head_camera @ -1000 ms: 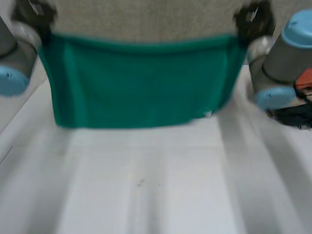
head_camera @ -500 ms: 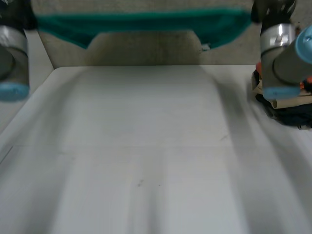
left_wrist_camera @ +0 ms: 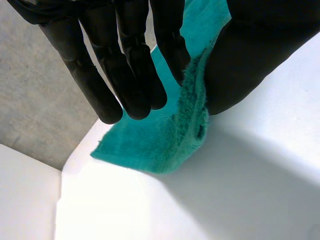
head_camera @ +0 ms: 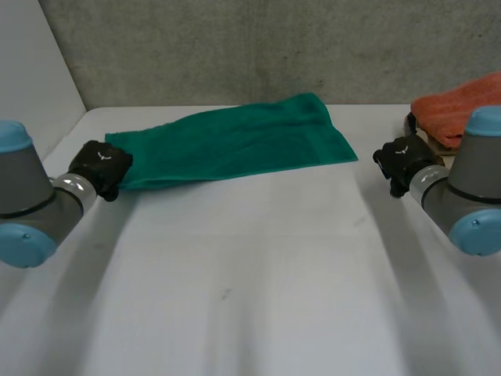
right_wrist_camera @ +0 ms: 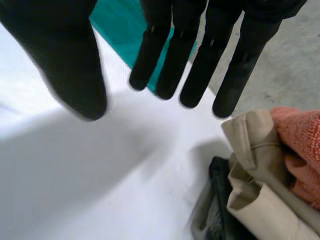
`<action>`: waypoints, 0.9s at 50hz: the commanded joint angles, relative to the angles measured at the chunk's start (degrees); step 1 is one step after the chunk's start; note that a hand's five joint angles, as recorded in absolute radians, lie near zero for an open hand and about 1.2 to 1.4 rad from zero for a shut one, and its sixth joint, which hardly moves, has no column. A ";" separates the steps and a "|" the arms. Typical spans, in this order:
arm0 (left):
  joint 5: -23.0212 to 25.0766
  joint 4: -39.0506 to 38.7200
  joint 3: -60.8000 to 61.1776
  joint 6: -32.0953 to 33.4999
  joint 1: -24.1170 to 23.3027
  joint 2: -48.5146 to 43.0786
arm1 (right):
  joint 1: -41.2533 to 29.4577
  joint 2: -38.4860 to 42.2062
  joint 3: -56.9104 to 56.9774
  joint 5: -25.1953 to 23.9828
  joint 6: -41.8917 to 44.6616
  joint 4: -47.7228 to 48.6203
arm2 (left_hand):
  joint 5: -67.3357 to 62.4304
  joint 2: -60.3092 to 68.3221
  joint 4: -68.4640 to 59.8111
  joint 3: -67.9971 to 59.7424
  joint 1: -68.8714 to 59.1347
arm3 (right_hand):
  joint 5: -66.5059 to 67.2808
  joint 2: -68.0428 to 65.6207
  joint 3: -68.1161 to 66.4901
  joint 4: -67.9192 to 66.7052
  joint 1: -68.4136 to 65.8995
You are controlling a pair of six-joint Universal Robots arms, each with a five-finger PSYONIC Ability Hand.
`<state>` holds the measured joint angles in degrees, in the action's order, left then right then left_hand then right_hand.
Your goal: Fold the laundry.
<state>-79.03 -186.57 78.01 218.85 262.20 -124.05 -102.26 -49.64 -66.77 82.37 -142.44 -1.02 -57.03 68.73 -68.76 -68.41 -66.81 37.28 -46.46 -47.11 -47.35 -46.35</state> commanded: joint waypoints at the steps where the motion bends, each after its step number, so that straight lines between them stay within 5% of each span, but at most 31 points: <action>1: 0.28 4.46 -1.45 -1.31 -1.86 6.79 | -2.07 -3.10 -2.04 0.07 -8.54 -0.82 | -12.97 11.27 -11.24 -11.59 -13.19 | -37.28 36.46 37.11 37.35 36.35; 13: -0.51 18.52 -11.20 -5.89 -11.09 16.38 | -11.47 -2.57 -1.87 1.21 -34.73 -0.12 | -12.97 11.27 -11.24 -11.59 -13.19 | -37.28 36.46 37.11 37.35 36.35; 19: -1.83 24.32 -15.78 -6.15 -14.78 19.45 | -16.92 1.03 2.34 5.95 -45.63 3.92 | -12.97 11.27 -11.24 -11.59 -13.19 | -37.28 36.46 37.11 37.35 36.35; 26: -2.80 27.84 -19.82 -6.33 -18.29 22.79 | -20.35 8.75 12.08 12.28 -50.73 4.89 | -12.97 11.27 -11.24 -11.59 -13.19 | -37.28 36.46 37.11 37.35 36.35; 42: -6.93 29.86 -27.82 -11.33 -22.61 30.09 | -21.06 21.59 25.46 18.08 -54.08 3.40 | -12.97 11.27 -11.24 -11.59 -13.19 | -37.28 36.46 37.11 37.35 36.35; 45: -6.75 29.86 -28.26 -12.83 -22.34 32.11 | -20.00 23.00 27.22 18.53 -53.29 3.40 | -12.97 11.27 -11.24 -11.59 -13.19 | -26.56 25.74 26.39 26.63 25.63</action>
<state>-85.68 -156.90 50.90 208.49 239.59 -95.02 -123.96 -29.35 -42.80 98.83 -196.68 1.96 -57.03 68.73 -68.76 -68.41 -66.81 2.84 -12.20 -12.23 -12.41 -12.75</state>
